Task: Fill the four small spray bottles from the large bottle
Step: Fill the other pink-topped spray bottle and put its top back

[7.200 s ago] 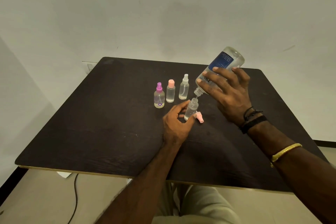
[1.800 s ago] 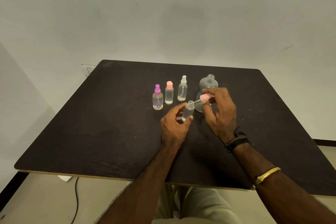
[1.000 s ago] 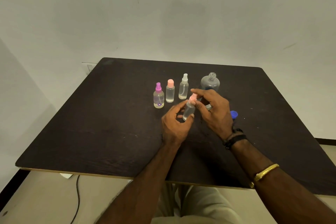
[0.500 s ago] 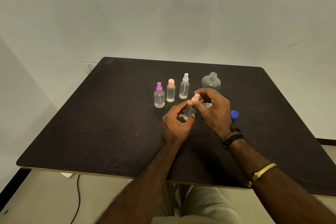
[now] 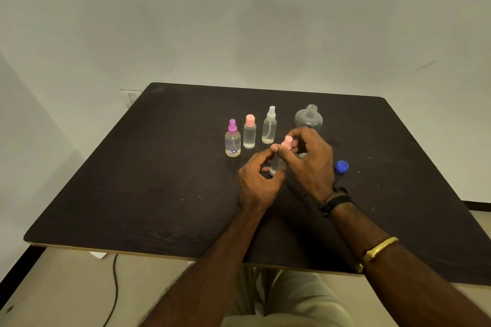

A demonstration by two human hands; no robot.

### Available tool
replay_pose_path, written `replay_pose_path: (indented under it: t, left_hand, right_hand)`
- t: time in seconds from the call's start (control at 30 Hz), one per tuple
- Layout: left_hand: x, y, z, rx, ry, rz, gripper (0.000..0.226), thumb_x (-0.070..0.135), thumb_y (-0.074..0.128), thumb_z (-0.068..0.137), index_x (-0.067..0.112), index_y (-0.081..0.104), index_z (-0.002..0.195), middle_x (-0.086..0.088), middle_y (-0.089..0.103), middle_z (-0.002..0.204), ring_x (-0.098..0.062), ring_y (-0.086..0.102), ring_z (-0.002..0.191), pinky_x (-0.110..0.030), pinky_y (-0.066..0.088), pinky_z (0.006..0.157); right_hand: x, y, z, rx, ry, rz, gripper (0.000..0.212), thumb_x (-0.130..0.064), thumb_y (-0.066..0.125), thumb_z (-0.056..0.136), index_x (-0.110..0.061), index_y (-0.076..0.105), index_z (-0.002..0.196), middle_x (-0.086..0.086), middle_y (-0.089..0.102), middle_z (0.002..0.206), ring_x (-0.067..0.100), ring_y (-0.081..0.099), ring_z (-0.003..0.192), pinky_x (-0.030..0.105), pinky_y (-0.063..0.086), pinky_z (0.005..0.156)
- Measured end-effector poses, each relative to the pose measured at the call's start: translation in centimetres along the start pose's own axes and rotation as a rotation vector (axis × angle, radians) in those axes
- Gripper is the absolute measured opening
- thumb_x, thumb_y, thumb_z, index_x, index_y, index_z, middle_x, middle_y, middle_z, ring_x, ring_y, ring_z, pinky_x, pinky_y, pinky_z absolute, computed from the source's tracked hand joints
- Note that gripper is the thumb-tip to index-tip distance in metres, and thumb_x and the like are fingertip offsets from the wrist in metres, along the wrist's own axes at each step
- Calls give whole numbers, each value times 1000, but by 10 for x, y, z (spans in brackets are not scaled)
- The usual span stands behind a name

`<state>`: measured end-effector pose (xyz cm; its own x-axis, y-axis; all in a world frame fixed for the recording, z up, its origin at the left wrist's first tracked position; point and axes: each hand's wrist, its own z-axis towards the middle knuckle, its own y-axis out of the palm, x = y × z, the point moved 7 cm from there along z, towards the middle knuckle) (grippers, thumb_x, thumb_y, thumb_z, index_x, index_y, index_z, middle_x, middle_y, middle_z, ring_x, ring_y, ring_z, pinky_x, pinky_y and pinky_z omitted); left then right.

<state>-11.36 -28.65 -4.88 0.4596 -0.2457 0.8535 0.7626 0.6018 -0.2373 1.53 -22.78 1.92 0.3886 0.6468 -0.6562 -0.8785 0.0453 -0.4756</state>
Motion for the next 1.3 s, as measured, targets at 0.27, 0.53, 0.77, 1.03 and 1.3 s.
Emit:
replay_pose_path:
  t: [0.27, 0.53, 0.77, 1.03, 1.3]
  left_hand:
    - [-2, 1, 1, -15, -34, -7, 48, 17, 81, 83, 13, 65, 129, 8, 68, 116, 14, 63, 98, -5, 50, 80]
    - [0, 0, 0, -25, -37, -17, 48, 18, 80, 84, 15, 64, 129, 12, 66, 113, 11, 64, 98, -8, 51, 82]
    - [0, -1, 1, -1, -32, 5, 46, 16, 79, 86, 13, 64, 129, 12, 63, 116, 17, 61, 99, -5, 49, 81]
    - [-1, -1, 2, 2, -50, 5, 46, 13, 79, 86, 12, 65, 129, 9, 66, 117, 16, 60, 98, -5, 49, 84]
    - [-1, -1, 2, 1, -37, -24, 44, 18, 77, 88, 13, 64, 130, 0, 70, 120, -4, 66, 104, -11, 53, 85]
  right_hand:
    - [-5, 3, -5, -30, -17, 66, 34, -15, 73, 92, -17, 67, 125, -9, 69, 117, 0, 65, 106, 17, 53, 92]
    - [1, 8, -3, -57, 55, 41, 40, -27, 72, 91, -20, 63, 129, -6, 66, 122, 4, 61, 111, 21, 52, 94]
    - [3, 9, -5, -14, 137, 96, 33, -22, 76, 89, -19, 67, 121, -11, 70, 110, -4, 64, 104, 13, 51, 88]
    - [18, 19, -9, -67, 278, 230, 40, -29, 70, 93, -20, 64, 131, -8, 70, 117, 2, 64, 108, 24, 56, 93]
    - [17, 20, -14, -12, 272, 137, 25, -31, 68, 94, -19, 72, 117, -10, 73, 105, -3, 65, 97, 18, 56, 84]
